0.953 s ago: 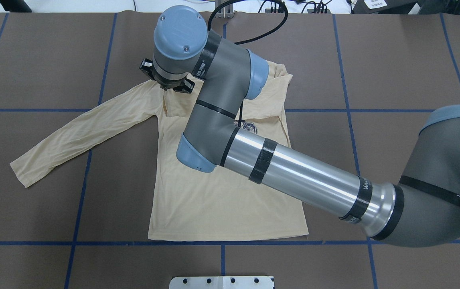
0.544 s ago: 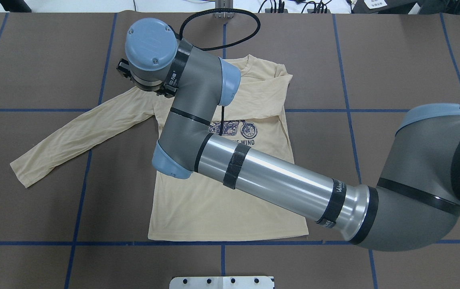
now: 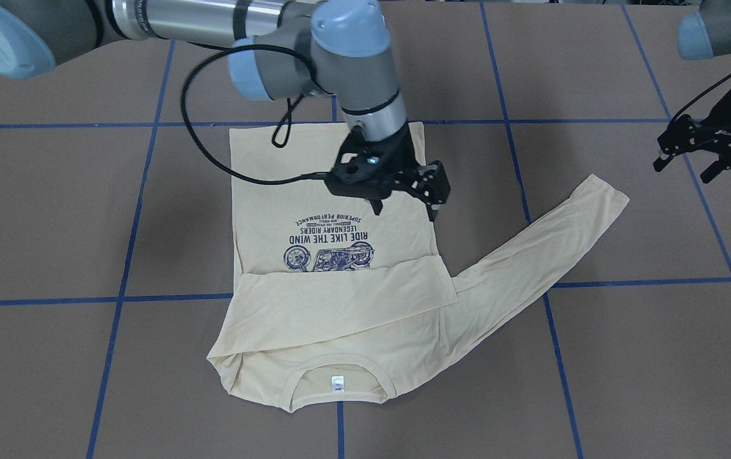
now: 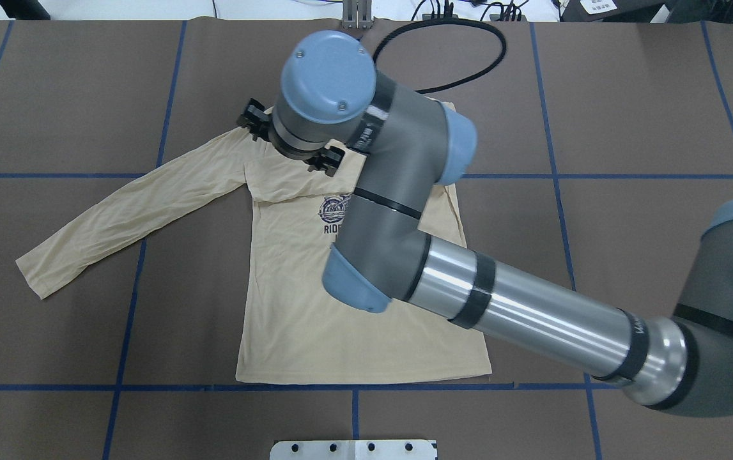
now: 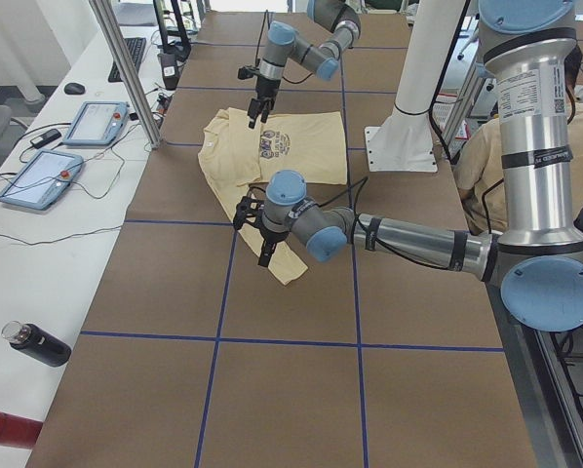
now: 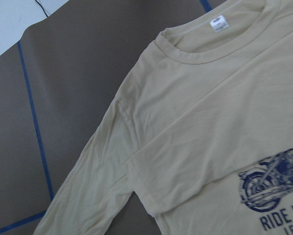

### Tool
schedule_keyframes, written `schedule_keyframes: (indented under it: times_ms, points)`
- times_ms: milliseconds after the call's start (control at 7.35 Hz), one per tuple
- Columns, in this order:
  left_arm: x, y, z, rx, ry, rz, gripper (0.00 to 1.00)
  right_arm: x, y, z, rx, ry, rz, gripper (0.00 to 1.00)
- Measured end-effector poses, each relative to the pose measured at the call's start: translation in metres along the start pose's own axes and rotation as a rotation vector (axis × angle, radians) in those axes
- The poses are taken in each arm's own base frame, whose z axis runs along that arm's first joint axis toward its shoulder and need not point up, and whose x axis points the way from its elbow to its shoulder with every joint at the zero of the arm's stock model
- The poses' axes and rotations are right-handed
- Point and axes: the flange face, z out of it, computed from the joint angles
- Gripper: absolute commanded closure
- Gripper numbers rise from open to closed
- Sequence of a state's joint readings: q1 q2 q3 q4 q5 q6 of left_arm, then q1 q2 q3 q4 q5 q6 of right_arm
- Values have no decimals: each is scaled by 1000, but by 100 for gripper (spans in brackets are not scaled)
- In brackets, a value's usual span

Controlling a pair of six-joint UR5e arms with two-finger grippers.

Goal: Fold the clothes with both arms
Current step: 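Carry the sleeve across the shirt body and lay it down with the right gripper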

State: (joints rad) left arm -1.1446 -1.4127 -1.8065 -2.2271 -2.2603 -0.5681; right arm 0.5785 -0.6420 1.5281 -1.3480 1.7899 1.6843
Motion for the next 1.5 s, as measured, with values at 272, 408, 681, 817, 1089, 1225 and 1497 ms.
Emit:
schedule_keyframes:
  times_ms: [272, 408, 681, 817, 1089, 1225, 1497]
  points:
    - [-25, 20, 52, 3, 42, 0, 31, 67, -10, -30, -21, 13, -32, 0]
    - [-18, 28, 71, -13, 70, -28, 37, 79, -12, -32, -24, 19, -43, 0]
    - [-5, 44, 95, -53, 93, -48, 44, 87, -13, -29, -24, 28, -51, 0]
    - [-6, 47, 100, -64, 92, -52, 45, 90, -12, -27, -25, 33, -53, 0]
    - [-10, 49, 110, -77, 84, -54, 45, 94, -10, -24, -26, 38, -55, 0]
    - [-14, 50, 114, -84, 79, -55, 45, 94, -9, -23, -25, 40, -55, 0]
    - [-17, 51, 118, -89, 74, -57, 47, 95, -8, -22, -25, 41, -55, 0]
